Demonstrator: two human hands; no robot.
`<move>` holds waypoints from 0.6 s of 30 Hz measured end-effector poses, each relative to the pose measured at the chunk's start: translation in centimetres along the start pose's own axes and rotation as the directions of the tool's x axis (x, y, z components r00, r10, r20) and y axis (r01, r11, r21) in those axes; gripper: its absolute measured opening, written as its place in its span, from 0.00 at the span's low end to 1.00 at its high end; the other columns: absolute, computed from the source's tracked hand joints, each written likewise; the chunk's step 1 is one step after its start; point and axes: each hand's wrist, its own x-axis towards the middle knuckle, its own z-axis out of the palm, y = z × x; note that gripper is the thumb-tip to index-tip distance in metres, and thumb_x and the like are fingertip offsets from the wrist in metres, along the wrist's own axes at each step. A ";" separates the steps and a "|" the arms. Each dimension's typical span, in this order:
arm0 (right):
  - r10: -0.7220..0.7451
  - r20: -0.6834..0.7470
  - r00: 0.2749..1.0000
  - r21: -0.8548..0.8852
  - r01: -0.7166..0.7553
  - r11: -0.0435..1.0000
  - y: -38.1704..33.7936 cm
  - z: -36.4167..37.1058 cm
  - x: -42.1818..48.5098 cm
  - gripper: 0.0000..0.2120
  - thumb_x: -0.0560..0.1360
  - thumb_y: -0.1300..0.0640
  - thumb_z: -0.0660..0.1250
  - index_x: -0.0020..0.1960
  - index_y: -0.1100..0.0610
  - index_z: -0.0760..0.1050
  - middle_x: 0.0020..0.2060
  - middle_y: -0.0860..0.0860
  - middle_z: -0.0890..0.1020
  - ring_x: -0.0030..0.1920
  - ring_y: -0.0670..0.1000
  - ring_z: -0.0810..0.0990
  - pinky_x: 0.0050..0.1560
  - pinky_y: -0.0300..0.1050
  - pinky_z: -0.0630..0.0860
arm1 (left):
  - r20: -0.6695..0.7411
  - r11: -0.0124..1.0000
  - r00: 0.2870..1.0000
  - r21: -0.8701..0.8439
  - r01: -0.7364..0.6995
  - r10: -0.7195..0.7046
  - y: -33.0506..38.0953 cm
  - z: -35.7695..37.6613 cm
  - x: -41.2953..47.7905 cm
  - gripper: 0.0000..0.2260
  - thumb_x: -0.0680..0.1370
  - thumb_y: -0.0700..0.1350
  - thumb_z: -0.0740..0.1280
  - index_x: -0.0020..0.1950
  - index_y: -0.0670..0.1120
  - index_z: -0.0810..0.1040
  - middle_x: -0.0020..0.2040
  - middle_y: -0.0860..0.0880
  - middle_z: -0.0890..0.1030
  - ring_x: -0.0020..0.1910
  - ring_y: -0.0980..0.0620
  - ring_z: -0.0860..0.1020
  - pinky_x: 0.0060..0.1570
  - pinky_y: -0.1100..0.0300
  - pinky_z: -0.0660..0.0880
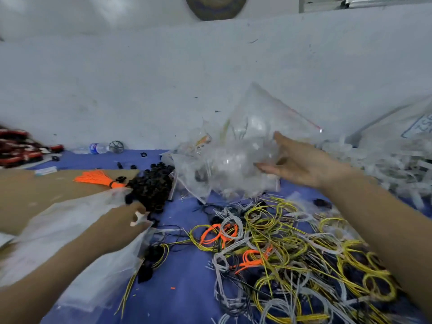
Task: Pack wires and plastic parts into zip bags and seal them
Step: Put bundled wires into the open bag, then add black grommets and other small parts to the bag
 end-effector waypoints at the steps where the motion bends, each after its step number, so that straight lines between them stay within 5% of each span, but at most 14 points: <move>1: -0.017 -0.079 0.997 0.143 0.028 0.989 -0.9 -0.1 1.1 0.29 0.77 0.44 0.62 0.70 0.61 0.63 0.66 0.62 0.70 0.59 0.59 0.78 0.51 0.52 0.80 | 0.099 0.995 0.993 0.082 0.049 -0.057 -1.0 1.6 0.1 0.19 0.79 0.55 0.62 0.68 0.50 0.66 0.62 0.45 0.74 0.59 0.46 0.74 0.56 0.58 0.70; 4: 0.028 -0.145 0.989 0.237 0.007 0.971 0.0 0.1 2.2 0.40 0.74 0.37 0.63 0.77 0.55 0.51 0.75 0.59 0.55 0.72 0.62 0.61 0.56 0.59 0.75 | 0.145 0.977 0.977 0.163 0.134 -0.158 -3.0 5.0 0.1 0.32 0.78 0.60 0.62 0.77 0.53 0.51 0.70 0.43 0.66 0.66 0.43 0.71 0.59 0.57 0.68; 6: 0.117 -0.097 0.988 0.219 -0.094 0.971 3.0 0.2 1.8 0.41 0.73 0.39 0.65 0.77 0.53 0.49 0.76 0.62 0.50 0.74 0.65 0.55 0.62 0.61 0.70 | 0.064 0.976 0.986 0.165 0.140 -0.152 -4.1 6.2 0.2 0.32 0.77 0.59 0.63 0.77 0.55 0.52 0.69 0.44 0.67 0.65 0.43 0.72 0.58 0.57 0.70; 9: 0.209 -0.048 0.977 0.270 -0.189 0.944 6.8 -0.4 0.6 0.37 0.75 0.43 0.66 0.76 0.57 0.54 0.73 0.67 0.56 0.71 0.68 0.61 0.64 0.60 0.70 | -0.067 0.979 0.990 0.156 0.133 -0.124 -4.9 6.2 0.6 0.23 0.79 0.55 0.63 0.72 0.54 0.64 0.61 0.47 0.74 0.59 0.47 0.75 0.50 0.58 0.71; 12: 0.242 -0.027 0.970 0.285 -0.225 0.932 8.7 -0.7 -0.5 0.32 0.76 0.45 0.64 0.74 0.58 0.59 0.70 0.67 0.63 0.64 0.68 0.69 0.57 0.58 0.73 | -0.194 0.982 0.964 0.012 0.188 -0.182 -4.9 5.4 1.4 0.12 0.79 0.54 0.64 0.57 0.50 0.78 0.53 0.48 0.81 0.54 0.48 0.77 0.45 0.58 0.71; 18: 0.223 0.021 0.975 0.256 -0.221 0.941 9.3 -1.3 -1.7 0.25 0.77 0.48 0.63 0.69 0.59 0.68 0.61 0.63 0.75 0.59 0.65 0.75 0.50 0.56 0.76 | -0.217 0.960 0.936 -0.028 0.279 -0.278 -4.4 4.5 2.1 0.02 0.76 0.40 0.66 0.43 0.42 0.76 0.43 0.43 0.80 0.45 0.42 0.76 0.40 0.54 0.71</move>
